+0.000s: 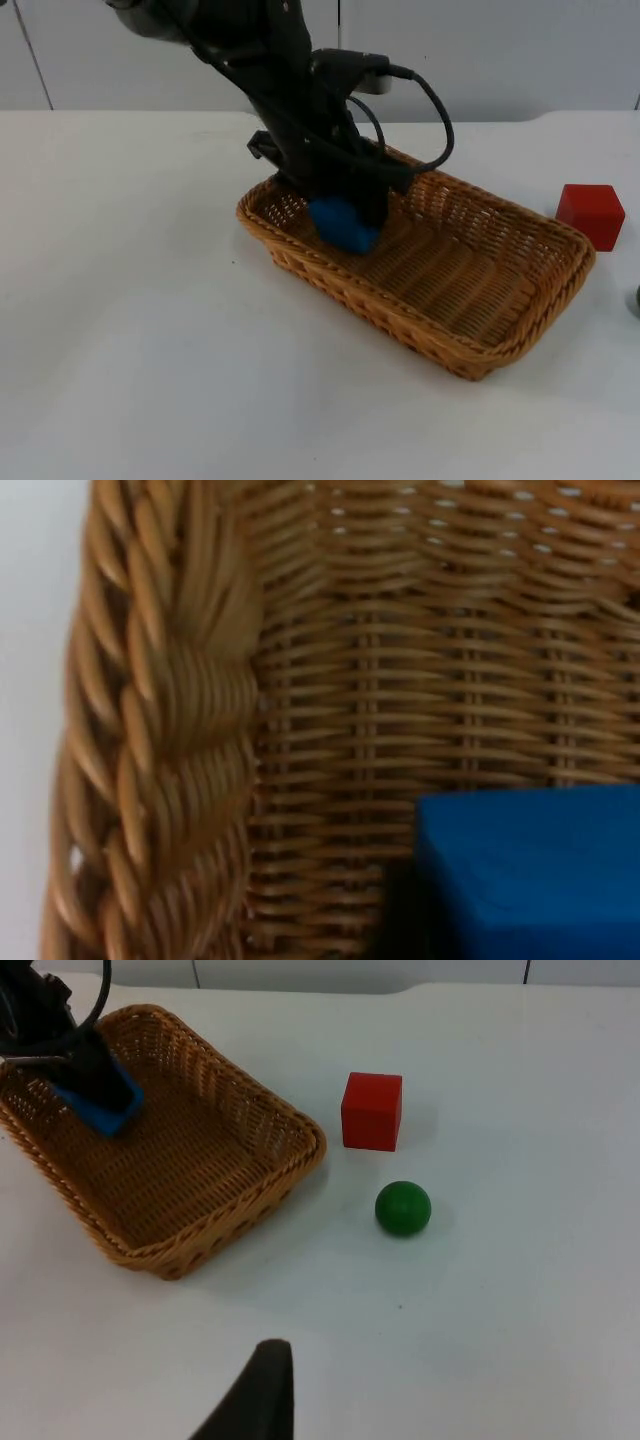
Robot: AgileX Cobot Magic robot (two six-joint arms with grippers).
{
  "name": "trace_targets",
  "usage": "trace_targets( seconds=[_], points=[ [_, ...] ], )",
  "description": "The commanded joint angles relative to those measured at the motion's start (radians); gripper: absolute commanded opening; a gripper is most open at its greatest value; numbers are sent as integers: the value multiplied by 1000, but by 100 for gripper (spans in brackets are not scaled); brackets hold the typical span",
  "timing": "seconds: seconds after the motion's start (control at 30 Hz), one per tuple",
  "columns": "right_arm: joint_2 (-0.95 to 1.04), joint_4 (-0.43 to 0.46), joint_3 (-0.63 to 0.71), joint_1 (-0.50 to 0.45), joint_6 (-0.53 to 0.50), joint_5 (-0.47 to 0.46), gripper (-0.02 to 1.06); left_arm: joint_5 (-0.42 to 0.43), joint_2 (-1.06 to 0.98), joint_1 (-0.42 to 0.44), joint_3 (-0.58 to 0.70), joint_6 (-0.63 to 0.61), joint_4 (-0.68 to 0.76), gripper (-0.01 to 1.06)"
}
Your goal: Place all geometric objects except the red cube into the basket.
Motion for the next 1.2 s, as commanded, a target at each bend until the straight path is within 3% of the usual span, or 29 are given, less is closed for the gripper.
trace_targets(
  seconds=[0.0,0.13,0.57,0.67,0.77,0.87,0.9,1.03,1.17],
  points=[
    [-3,-2,4,-6,-16,-7,105,7,-6,-6,-8,0,-22,71],
    [-3,-2,4,-6,-16,-7,105,55,-43,-6,-17,0,-37,85],
    [-3,-2,4,-6,-16,-7,105,214,-330,-4,-16,-27,-11,85],
    [-3,-2,4,-6,-16,-7,105,247,-416,-2,27,-80,81,85],
    [-3,-2,4,-6,-16,-7,105,249,-485,-2,106,-124,159,85],
    [-3,-2,4,-6,-16,-7,105,165,-619,19,326,-147,197,85],
    [-3,-2,4,-6,-16,-7,105,165,-619,19,326,-147,197,85],
    [-3,-2,4,-6,-16,-7,105,34,-779,98,582,-153,174,85],
    [-3,-2,4,-6,-16,-7,105,5,-874,189,709,-148,153,85]
  ],
)
